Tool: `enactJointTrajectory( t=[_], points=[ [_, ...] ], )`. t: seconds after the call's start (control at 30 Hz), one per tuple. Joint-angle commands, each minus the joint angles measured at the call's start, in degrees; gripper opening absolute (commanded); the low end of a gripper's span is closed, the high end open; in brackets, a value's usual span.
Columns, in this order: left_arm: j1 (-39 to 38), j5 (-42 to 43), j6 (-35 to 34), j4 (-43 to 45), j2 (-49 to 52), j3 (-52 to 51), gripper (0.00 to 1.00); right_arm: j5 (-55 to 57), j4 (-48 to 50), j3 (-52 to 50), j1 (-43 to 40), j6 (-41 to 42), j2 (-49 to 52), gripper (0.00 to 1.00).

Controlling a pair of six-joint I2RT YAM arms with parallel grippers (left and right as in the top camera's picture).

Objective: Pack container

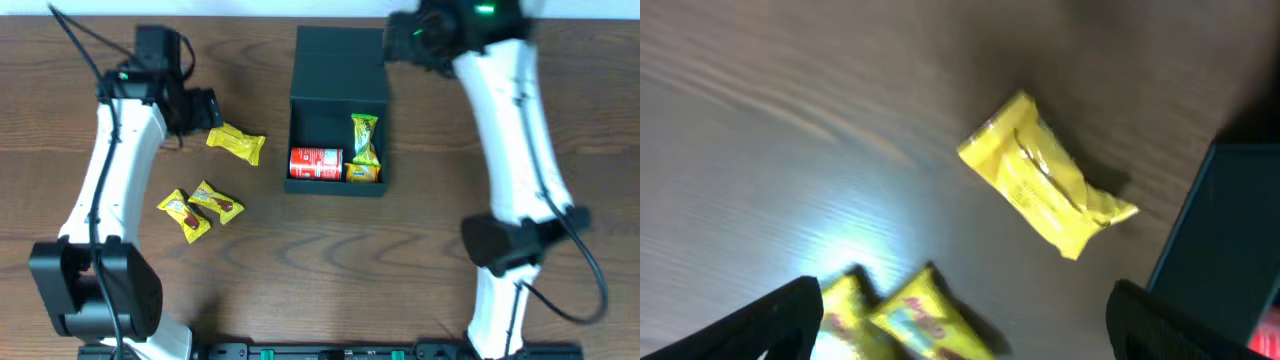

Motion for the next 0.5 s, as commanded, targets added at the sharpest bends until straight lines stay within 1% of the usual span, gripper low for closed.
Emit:
enactJointTrajectory(
  t=[0.0, 0.03, 0.07, 0.17, 0.23, 0.27, 0.3, 0.47],
  points=[
    [-0.04, 9.09, -12.52, 6.19, 0.04, -5.66, 0.92, 1.68, 0.15, 0.37, -2.75, -1.11, -1.9, 0.73],
    [-0.11, 11.19, -14.64, 8.85, 0.04, -7.17, 0.9, 1.66, 0.07, 0.37, -3.5, -1.11, -2.45, 0.73],
    [-0.24, 11.58, -16.94, 10.51, 0.04, -8.17, 0.88, 1.64, -0.07, 0.37, -3.98, -1.11, -2.58, 0.73],
    [-0.83, 9.51, -25.09, 13.62, 0.09, -10.38, 0.86, 1.66, -1.31, 0.35, -5.29, -1.11, -2.75, 0.73],
    [-1.25, 8.24, -30.21, 14.1, 0.26, -11.08, 0.87, 1.66, -2.38, 0.35, -5.7, -1.11, -2.73, 0.74],
    [-1.53, 8.09, -33.09, 14.03, 0.52, -11.23, 0.91, 1.66, -2.78, 0.35, -5.75, -1.11, -2.73, 0.74],
    [-1.88, 8.13, -35.71, 13.92, 0.81, -11.32, 0.93, 1.7, -2.97, 0.35, -5.75, -1.14, -2.73, 0.74],
    [-4.83, 8.02, -47.74, 13.97, 3.43, -11.34, 0.93, 1.88, -3.41, 0.35, -5.75, -1.16, -2.73, 0.75]
  ],
)
